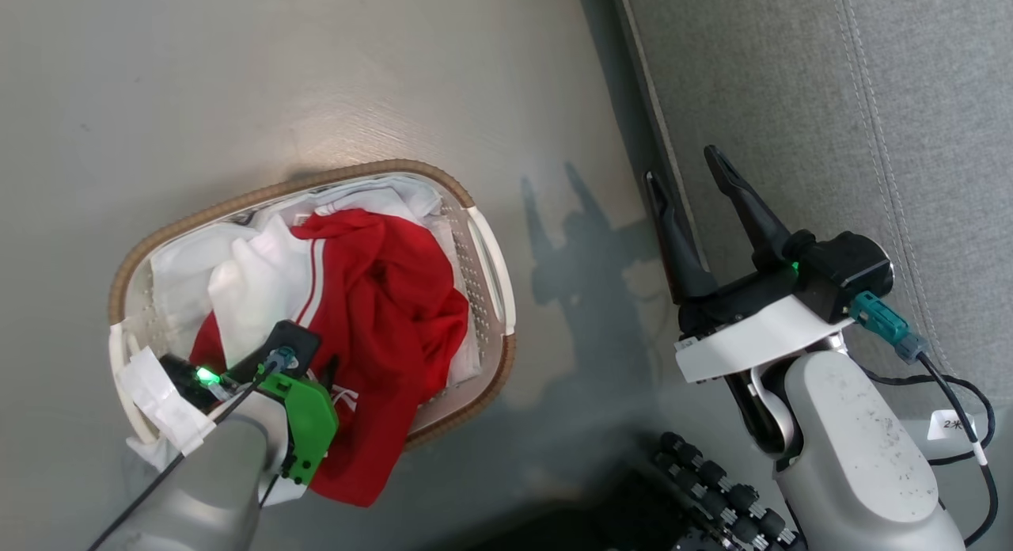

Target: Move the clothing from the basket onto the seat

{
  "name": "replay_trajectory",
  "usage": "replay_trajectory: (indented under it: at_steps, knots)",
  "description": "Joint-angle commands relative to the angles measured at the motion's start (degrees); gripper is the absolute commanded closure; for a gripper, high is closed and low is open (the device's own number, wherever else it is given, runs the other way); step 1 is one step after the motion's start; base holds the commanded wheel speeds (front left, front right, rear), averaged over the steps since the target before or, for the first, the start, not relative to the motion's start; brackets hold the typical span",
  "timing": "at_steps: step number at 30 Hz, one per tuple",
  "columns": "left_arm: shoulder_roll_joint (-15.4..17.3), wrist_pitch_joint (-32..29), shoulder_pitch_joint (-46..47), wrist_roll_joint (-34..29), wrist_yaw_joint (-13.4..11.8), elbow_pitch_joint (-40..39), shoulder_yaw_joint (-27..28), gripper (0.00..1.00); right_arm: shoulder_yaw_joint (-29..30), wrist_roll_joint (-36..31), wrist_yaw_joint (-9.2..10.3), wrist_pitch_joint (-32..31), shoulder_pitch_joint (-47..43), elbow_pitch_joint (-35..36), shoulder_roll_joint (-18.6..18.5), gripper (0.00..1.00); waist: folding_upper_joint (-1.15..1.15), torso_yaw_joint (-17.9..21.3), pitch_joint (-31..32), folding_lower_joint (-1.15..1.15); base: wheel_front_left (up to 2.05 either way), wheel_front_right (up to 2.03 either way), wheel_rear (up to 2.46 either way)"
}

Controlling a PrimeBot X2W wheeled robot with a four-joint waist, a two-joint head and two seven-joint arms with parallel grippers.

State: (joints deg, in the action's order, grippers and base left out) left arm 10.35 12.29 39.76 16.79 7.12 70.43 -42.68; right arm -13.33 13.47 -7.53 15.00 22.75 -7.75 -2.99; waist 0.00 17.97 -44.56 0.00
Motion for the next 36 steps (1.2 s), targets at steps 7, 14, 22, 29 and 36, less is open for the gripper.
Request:
replay_trajectory:
  at_steps: [7,14,22,29,36]
  knots:
    - [2.53,-5.56,4.06,-2.95,0.35,2.22,-4.22,0.0,-1.89,2.91,0.08,0.27,0.73,1.08,0.04,0.0,0.0,4.11,-3.33,0.0,0.0,0.0,0.0]
    - [4.0,-10.86,5.67,-1.71,0.39,3.11,-4.96,0.0,-3.09,4.53,0.08,0.27,0.82,2.0,0.04,0.0,0.0,6.14,-5.15,0.0,0.0,0.0,0.0]
    - [3.81,-14.46,5.6,-0.14,0.43,2.78,-8.94,0.22,-2.73,5.02,0.08,0.27,-0.18,2.57,0.03,0.0,0.0,5.99,-6.19,0.0,0.0,0.0,0.0]
    - [4.59,-12.74,5.97,1.62,0.43,1.53,-11.75,1.0,-3.28,6.2,0.08,0.27,1.52,1.76,0.03,0.0,0.0,6.13,-5.85,0.0,0.0,0.0,0.0]
    - [3.26,-10.3,3.89,3.63,0.44,1.47,-12.76,1.0,-2.2,5.5,0.08,0.27,1.7,0.8,-0.01,0.0,0.0,5.42,-2.0,0.0,0.0,0.0,0.0]
